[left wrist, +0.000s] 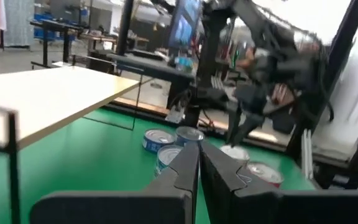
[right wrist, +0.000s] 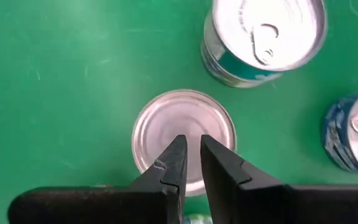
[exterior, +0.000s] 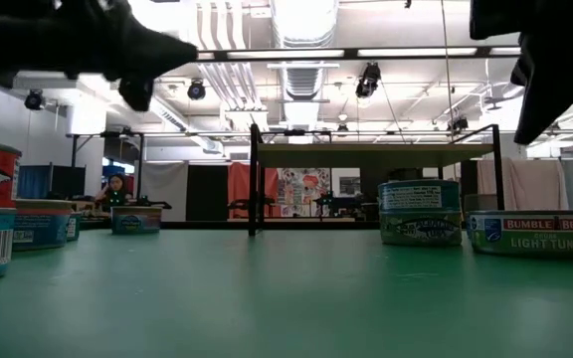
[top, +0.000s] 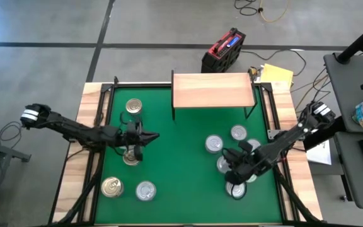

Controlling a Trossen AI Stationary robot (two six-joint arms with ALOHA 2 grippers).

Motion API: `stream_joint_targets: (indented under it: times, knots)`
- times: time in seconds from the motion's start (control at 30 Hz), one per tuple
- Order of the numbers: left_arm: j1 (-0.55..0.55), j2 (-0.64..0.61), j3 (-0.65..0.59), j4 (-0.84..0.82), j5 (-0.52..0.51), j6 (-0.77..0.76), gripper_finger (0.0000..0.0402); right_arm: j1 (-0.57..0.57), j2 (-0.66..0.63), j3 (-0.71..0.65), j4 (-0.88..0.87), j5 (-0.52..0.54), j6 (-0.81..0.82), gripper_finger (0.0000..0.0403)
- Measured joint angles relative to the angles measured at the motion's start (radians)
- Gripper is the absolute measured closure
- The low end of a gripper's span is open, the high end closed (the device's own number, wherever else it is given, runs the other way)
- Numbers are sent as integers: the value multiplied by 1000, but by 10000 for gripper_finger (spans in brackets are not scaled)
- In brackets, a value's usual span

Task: Stack canned seafood by type on shelf
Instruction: Put the green tuna can on the shelf

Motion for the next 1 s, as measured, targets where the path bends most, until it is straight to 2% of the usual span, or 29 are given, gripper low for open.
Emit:
stream_joint_targets:
  times: [0.13,0.27,0.6,0.73,0.83,1.0]
  knots:
    - [0,62,79,-93,-56,30,402,-39,-39,-16,4,-112,-131,362]
    - [0,100,108,-118,-111,40,402,-63,-70,-44,13,-128,-268,332]
    - [-1,97,85,-115,-117,40,402,-121,-41,-100,68,-73,-322,165]
    - [-1,81,80,-114,-116,68,402,-129,-15,-110,78,-89,-352,114]
    - [-1,71,80,-113,-117,93,402,-142,-9,-130,89,-127,-354,97]
    - [-1,65,80,-112,-117,132,402,-182,-10,-172,164,-196,-372,99]
